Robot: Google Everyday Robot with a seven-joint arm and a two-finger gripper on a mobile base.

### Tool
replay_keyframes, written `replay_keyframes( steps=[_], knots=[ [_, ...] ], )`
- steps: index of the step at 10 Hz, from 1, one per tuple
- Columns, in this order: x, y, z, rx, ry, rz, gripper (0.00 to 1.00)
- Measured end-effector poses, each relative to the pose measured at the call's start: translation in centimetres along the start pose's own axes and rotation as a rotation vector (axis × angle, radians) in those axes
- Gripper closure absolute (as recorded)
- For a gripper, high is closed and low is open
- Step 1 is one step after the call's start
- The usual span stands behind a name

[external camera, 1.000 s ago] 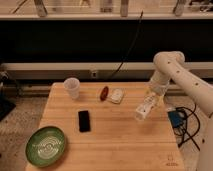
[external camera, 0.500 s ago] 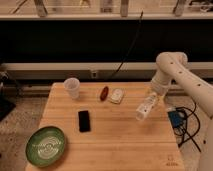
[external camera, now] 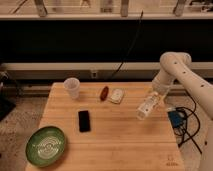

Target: Stand the bottle upright

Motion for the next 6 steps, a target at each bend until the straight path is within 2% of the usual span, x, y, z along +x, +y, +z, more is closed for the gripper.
replay_keyframes(
  steps=[6],
  knots=[
    [0.53,0.35,-0.26,0.047,-0.025,-0.02,1.0]
  ],
)
